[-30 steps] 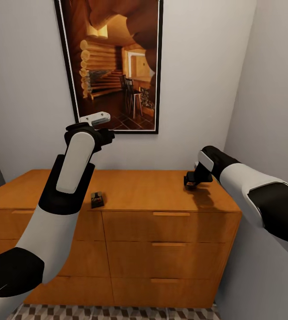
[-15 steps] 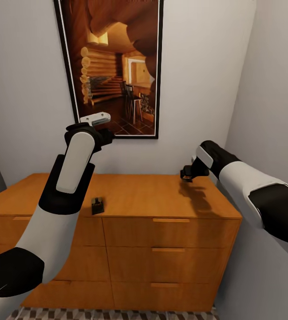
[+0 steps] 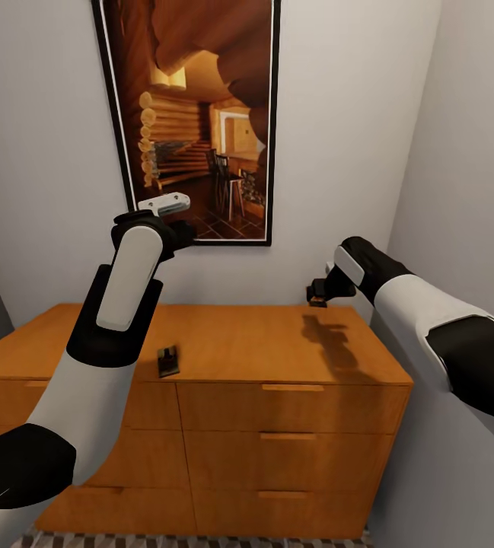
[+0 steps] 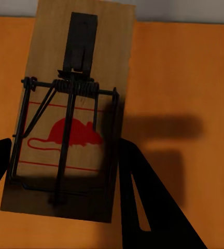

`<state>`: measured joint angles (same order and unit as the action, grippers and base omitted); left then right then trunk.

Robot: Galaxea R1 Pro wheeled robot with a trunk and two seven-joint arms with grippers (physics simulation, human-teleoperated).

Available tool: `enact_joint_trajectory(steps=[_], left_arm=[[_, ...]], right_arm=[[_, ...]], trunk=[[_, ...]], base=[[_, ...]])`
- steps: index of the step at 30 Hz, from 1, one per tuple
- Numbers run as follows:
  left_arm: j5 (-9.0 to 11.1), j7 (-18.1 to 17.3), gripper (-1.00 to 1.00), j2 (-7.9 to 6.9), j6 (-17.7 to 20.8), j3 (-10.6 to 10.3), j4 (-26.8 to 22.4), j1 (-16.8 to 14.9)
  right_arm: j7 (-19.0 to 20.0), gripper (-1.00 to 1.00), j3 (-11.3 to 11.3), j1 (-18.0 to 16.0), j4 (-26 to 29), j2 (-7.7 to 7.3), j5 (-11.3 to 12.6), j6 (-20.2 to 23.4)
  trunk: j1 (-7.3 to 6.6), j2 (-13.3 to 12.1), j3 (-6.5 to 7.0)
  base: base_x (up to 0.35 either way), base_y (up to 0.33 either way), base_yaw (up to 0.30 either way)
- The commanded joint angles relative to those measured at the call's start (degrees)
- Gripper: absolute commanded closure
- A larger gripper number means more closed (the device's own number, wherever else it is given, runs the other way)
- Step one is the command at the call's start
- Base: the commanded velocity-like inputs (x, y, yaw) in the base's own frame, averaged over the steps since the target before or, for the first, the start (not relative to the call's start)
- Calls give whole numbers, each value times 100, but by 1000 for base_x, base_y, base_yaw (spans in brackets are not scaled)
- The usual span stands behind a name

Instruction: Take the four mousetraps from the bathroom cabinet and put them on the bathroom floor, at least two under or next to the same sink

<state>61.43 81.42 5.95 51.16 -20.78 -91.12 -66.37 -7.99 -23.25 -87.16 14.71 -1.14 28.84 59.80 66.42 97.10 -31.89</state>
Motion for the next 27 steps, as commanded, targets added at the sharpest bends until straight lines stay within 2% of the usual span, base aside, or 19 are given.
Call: enact_joint_trajectory(steps=[1,8,11,16,22,27], left_arm=[[49,58,-100,1,51,-2,-3,-7],[53,58,-100,-4,52,-4,2,-7],[150,-40,-100,-101,124,-102,100,-38],[303,-200,-100,-262,124,-262,261,-27],[303,-393,-100,-263,124,-270,454,-27],[303,-553,-100,-263,124,-270,615,-27]], right_arm=[[-50,100,-28,-3,11,-3,78,20],[-52,100,-24,5,16,-2,78,20],[-138,100,73,103,116,76,148,-76],[-169,100,115,265,279,76,148,-195],[-169,100,115,453,475,76,148,-195],[-169,100,115,453,639,76,148,-195]], trunk=[[-23,-38,12],[-177,-319,137],[-176,-318,137],[-176,-318,137],[-176,-318,137],[-176,-318,137]], base=[[0,0,0],[0,0,0],[0,0,0],[0,0,0],[0,0,0],[0,0,0]])
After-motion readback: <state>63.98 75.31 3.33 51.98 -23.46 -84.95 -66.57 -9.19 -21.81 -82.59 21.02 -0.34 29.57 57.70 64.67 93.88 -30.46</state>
